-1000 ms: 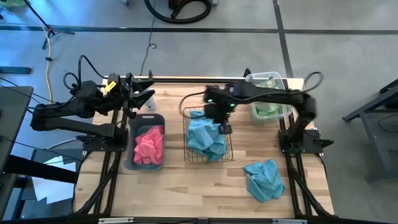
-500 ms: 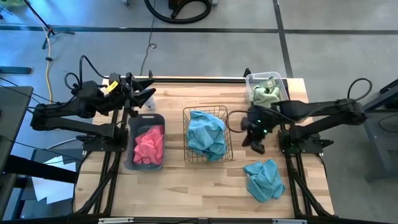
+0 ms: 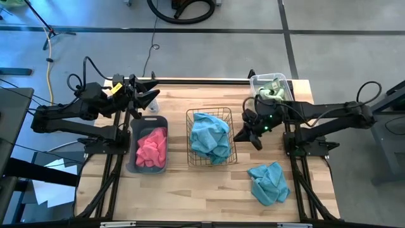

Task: Sort microfiber towel by color & place in baskets
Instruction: Put the blue towel into the wire basket

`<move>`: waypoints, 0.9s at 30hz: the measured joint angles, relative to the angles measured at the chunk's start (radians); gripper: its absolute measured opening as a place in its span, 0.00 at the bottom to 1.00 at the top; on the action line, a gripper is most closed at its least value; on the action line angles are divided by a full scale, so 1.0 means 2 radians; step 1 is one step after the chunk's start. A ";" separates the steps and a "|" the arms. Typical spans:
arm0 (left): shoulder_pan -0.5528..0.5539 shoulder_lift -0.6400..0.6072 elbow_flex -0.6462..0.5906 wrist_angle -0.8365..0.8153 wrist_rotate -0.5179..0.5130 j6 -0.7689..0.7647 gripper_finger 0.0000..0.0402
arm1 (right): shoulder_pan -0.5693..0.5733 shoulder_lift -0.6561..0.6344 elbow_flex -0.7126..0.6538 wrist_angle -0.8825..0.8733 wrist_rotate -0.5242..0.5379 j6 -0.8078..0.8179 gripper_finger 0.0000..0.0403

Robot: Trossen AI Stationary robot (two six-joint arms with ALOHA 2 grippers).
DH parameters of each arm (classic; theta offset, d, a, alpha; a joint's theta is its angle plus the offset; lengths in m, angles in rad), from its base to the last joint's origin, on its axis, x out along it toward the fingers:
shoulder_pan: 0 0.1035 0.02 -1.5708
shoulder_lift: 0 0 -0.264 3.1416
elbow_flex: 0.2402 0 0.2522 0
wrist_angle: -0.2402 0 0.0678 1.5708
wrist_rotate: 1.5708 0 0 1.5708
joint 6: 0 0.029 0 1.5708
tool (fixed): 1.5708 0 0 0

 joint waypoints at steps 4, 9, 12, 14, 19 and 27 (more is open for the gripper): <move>0.000 0.000 0.000 0.000 0.000 0.000 0.56 | -0.015 0.000 0.000 0.005 0.003 0.011 0.25; 0.000 0.000 0.000 0.000 0.000 0.000 0.56 | -0.012 0.000 0.000 0.021 0.017 0.034 0.51; 0.000 0.000 0.000 0.000 0.000 0.000 0.56 | -0.007 0.000 0.000 0.026 0.009 0.050 0.62; 0.000 0.000 0.000 0.000 0.000 0.000 0.56 | -0.004 0.000 0.000 0.026 -0.009 0.052 0.68; 0.000 0.000 0.000 0.000 0.000 0.000 0.56 | 0.005 -0.001 0.000 0.024 -0.052 0.051 0.74; 0.000 0.000 0.000 -0.017 0.000 0.000 0.56 | 0.069 0.008 0.063 -0.184 -0.035 0.030 0.75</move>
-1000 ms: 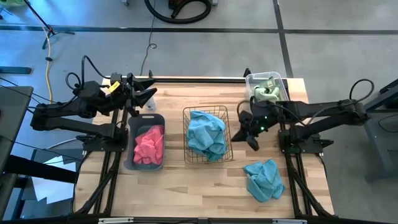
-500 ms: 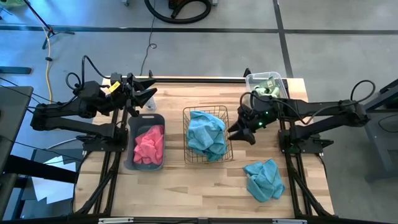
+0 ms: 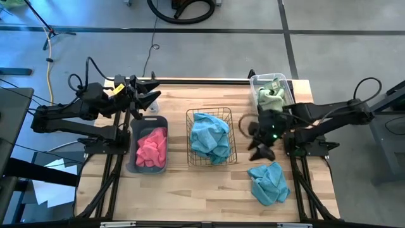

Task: Sort microfiber towel by color & place in baskets
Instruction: Put the blue towel into the wire basket

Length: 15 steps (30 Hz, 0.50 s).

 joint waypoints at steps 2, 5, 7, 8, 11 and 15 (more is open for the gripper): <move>0.000 0.000 0.000 -0.004 0.000 0.000 0.56 | 0.028 0.003 0.016 -0.043 0.002 0.018 0.75; 0.000 0.000 0.000 -0.005 0.000 0.000 0.56 | 0.077 0.004 0.019 -0.106 0.021 0.074 0.75; 0.000 0.000 0.000 -0.005 0.000 0.000 0.56 | 0.113 0.005 0.019 -0.141 0.053 0.112 0.75; 0.000 0.000 0.000 -0.005 0.000 0.000 0.56 | 0.131 0.007 0.019 -0.159 0.072 0.130 0.75; 0.000 0.000 0.000 -0.005 0.000 0.000 0.56 | 0.178 0.011 0.015 -0.186 0.117 0.190 0.75; 0.000 0.000 0.000 -0.008 0.000 0.000 0.56 | 0.217 0.021 -0.023 -0.168 0.113 0.292 0.75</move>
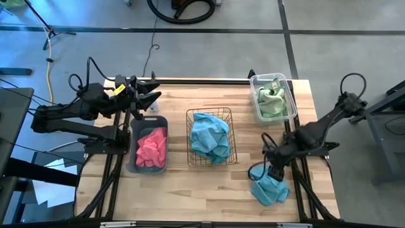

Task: Sort microfiber towel by color & place in baskets
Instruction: Put the blue towel into the wire basket

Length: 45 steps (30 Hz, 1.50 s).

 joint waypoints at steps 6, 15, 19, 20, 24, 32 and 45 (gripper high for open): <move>0.000 0.000 0.000 -0.019 0.000 0.000 0.56 | 0.035 0.031 -0.078 0.051 -0.026 0.090 0.75; 0.000 0.000 0.000 -0.026 0.000 0.000 0.56 | 0.034 0.084 -0.118 0.128 -0.023 0.104 0.75; 0.000 0.000 0.000 -0.026 0.000 0.000 0.56 | 0.034 0.130 -0.132 0.146 -0.020 0.104 0.75; 0.000 0.000 0.000 -0.026 0.000 0.000 0.56 | 0.034 0.143 -0.135 0.146 -0.020 0.104 0.75; 0.000 0.000 0.000 -0.025 0.000 0.000 0.56 | 0.034 0.192 -0.147 0.146 -0.021 0.104 0.75; 0.000 0.000 0.000 -0.025 0.000 -0.001 0.56 | 0.034 0.242 -0.145 0.176 -0.040 0.089 0.74; 0.000 0.000 0.000 -0.025 0.000 -0.010 0.56 | 0.034 0.248 -0.144 0.177 -0.047 0.064 0.05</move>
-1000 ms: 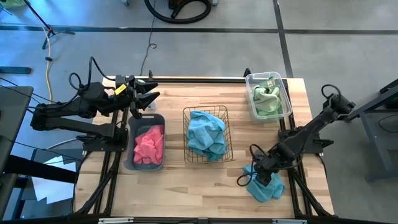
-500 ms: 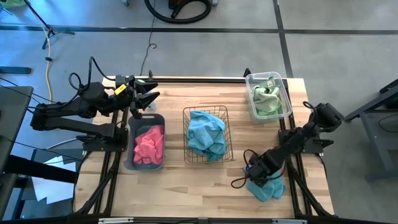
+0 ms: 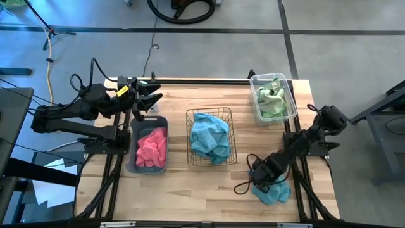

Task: Sort microfiber towel by color & place in baskets
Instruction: Put the blue towel into the wire basket

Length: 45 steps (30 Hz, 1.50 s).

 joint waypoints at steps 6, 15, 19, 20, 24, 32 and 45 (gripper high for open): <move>0.000 0.000 0.000 -0.002 0.000 0.001 0.56 | -0.003 -0.066 -0.006 -0.018 -0.020 -0.034 0.02; 0.000 0.000 0.000 -0.015 0.000 0.001 0.56 | -0.039 -0.257 0.039 -0.108 -0.001 -0.034 0.01; 0.000 0.000 0.000 -0.015 0.000 0.001 0.56 | -0.066 -0.319 0.081 -0.146 0.043 -0.051 0.00; 0.000 0.000 0.000 -0.015 0.000 0.001 0.56 | -0.072 -0.331 0.093 -0.149 0.056 -0.060 0.00; 0.000 0.000 0.000 -0.013 0.000 0.001 0.56 | -0.099 -0.355 0.149 -0.147 0.116 -0.124 0.00; 0.000 0.000 0.000 -0.012 0.000 0.001 0.56 | -0.160 -0.337 0.212 -0.123 0.147 -0.274 0.00; 0.000 0.000 0.000 -0.008 0.000 0.001 0.56 | -0.298 -0.224 0.189 0.200 0.085 -0.517 0.00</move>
